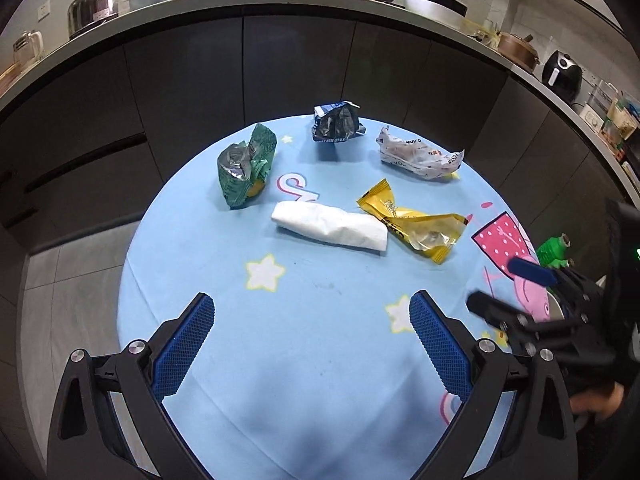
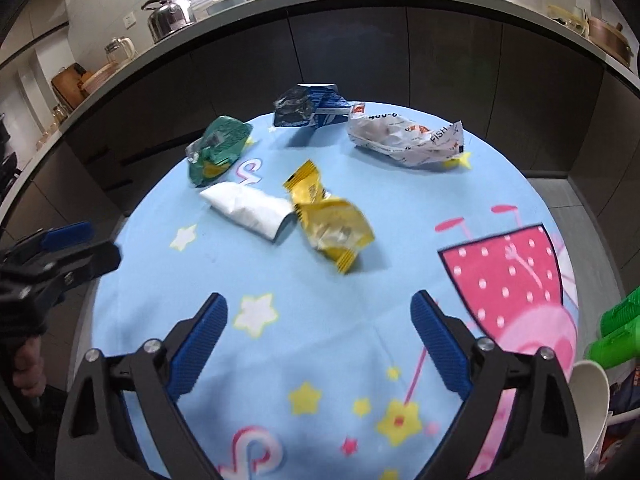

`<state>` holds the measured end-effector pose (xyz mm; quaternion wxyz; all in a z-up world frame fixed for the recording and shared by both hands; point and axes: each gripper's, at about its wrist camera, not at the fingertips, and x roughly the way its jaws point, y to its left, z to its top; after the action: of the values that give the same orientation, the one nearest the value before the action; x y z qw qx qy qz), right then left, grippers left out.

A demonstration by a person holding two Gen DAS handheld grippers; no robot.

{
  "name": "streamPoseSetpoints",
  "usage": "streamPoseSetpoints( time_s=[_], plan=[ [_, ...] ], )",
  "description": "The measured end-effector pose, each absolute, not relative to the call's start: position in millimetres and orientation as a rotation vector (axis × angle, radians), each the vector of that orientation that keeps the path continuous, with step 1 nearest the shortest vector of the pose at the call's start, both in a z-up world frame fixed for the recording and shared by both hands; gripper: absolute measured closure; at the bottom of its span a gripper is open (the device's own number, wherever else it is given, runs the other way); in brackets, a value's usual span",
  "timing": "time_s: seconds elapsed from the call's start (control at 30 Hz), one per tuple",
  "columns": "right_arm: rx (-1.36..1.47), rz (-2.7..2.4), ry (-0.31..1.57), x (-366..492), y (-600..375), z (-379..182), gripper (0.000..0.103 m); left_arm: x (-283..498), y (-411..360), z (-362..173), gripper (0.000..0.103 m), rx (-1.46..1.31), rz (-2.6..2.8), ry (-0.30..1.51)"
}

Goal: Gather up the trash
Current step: 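Return both tools to the table and grasp the yellow wrapper with the right tool, then grasp the white paper towel with the left tool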

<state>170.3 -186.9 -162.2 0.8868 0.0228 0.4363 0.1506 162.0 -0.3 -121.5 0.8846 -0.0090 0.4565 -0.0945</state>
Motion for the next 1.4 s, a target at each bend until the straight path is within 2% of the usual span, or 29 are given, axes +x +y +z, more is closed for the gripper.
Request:
streamPoseSetpoints(
  time_s=[0.3,0.4,0.43,0.47,0.53,0.8,0.97,1.13,1.2,1.27,1.33,1.4],
  plan=[
    [0.033,0.283,0.949,229,-183,-186,0.028,218,-4,-144,0.009,0.015,-0.224,0.985],
    [0.060,0.271,0.967,240,-185,-194,0.046,237,-7,-153,0.009,0.031,-0.259,1.003],
    [0.079,0.276,0.973,242,-187,-197,0.061,244,-9,-157,0.009,0.032,-0.278,1.021],
    [0.091,0.282,0.976,242,-188,-198,0.086,249,-11,-161,0.009,0.037,-0.284,1.036],
    [0.132,0.308,0.961,238,-193,-197,0.095,258,-15,-169,0.009,0.062,-0.277,1.062],
    [0.140,0.286,0.908,202,-212,-182,0.097,281,-24,-184,0.009,0.017,-0.313,1.113],
    [0.169,0.261,0.899,179,-226,-180,0.097,287,-29,-190,0.013,-0.006,-0.325,1.125],
    [0.161,0.257,0.903,167,-225,-182,0.097,291,-31,-197,0.034,-0.004,-0.324,1.138],
    [0.167,0.260,0.901,165,-224,-181,0.097,289,-33,-198,0.038,0.016,-0.317,1.128],
    [0.169,0.261,0.899,163,-223,-180,0.097,285,-36,-198,0.050,0.052,-0.311,1.119],
    [0.170,0.262,0.897,160,-223,-179,0.097,283,-38,-196,0.073,0.060,-0.333,1.116],
    [0.170,0.263,0.892,157,-223,-178,0.097,282,-37,-195,0.092,0.042,-0.356,1.131]
  ],
)
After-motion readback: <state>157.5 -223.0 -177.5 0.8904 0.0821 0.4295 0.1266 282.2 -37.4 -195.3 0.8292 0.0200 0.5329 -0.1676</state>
